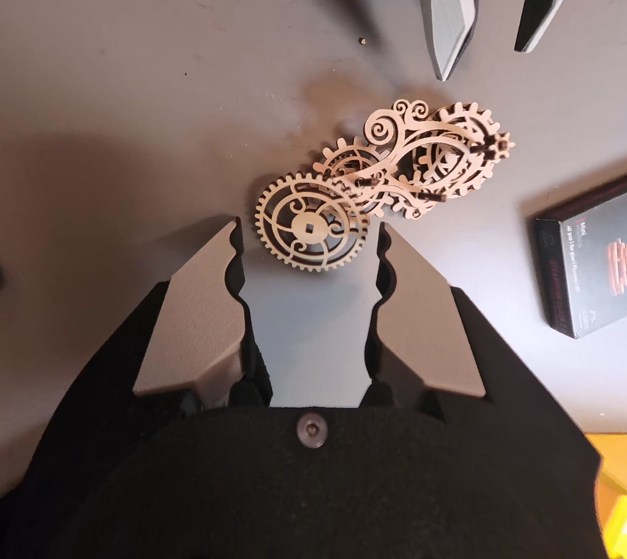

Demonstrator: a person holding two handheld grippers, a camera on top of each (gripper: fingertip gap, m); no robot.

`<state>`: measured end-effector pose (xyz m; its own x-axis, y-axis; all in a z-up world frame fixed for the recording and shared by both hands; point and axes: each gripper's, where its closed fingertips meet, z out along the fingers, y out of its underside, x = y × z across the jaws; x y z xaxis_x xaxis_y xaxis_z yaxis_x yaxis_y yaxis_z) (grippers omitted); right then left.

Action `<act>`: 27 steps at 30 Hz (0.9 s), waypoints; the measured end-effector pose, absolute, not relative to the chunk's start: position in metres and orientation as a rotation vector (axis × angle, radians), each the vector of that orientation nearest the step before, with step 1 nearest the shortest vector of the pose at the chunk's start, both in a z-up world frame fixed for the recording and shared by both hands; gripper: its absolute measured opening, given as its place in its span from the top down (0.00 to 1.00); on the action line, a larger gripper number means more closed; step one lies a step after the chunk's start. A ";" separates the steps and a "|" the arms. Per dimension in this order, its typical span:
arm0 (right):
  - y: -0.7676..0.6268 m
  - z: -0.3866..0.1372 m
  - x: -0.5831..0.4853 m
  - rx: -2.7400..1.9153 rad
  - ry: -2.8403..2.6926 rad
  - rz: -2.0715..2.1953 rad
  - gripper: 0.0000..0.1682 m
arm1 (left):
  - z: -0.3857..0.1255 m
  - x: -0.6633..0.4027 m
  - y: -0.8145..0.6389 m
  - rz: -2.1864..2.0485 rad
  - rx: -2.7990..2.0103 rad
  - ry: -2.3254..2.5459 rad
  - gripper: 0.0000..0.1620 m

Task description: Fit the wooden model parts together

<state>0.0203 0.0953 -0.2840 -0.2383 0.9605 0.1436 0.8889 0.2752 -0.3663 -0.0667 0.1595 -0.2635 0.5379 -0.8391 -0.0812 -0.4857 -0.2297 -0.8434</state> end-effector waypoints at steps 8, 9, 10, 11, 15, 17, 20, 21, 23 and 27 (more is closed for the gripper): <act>0.097 -0.284 0.020 -1.707 -2.199 0.336 0.62 | -0.263 -0.066 0.159 -0.494 -1.882 1.086 0.78; 0.098 -0.284 0.021 -1.714 -2.198 0.344 0.62 | -0.264 -0.066 0.159 -0.492 -1.881 1.088 0.78; 0.098 -0.283 0.022 -1.717 -2.198 0.350 0.62 | -0.264 -0.066 0.159 -0.491 -1.881 1.089 0.78; 0.099 -0.282 0.024 -1.719 -2.199 0.360 0.62 | -0.264 -0.066 0.159 -0.491 -1.881 1.089 0.78; 0.097 -0.275 0.027 -1.722 -2.194 0.434 0.62 | -0.264 -0.066 0.159 -0.493 -1.883 1.089 0.78; 0.099 -0.271 0.031 -1.720 -2.191 0.448 0.62 | -0.264 -0.066 0.159 -0.495 -1.883 1.088 0.78; 0.106 -0.260 0.034 -1.725 -2.140 0.475 0.62 | -0.264 -0.067 0.160 -0.497 -1.884 1.085 0.78; 0.109 -0.257 0.035 -1.728 -2.118 0.488 0.62 | -0.263 -0.067 0.160 -0.498 -1.884 1.083 0.78; 0.116 -0.250 0.036 -1.729 -2.072 0.499 0.62 | -0.263 -0.067 0.160 -0.499 -1.883 1.077 0.78; 0.131 -0.243 0.032 -1.739 -1.966 0.529 0.62 | -0.260 -0.068 0.161 -0.505 -1.874 1.055 0.77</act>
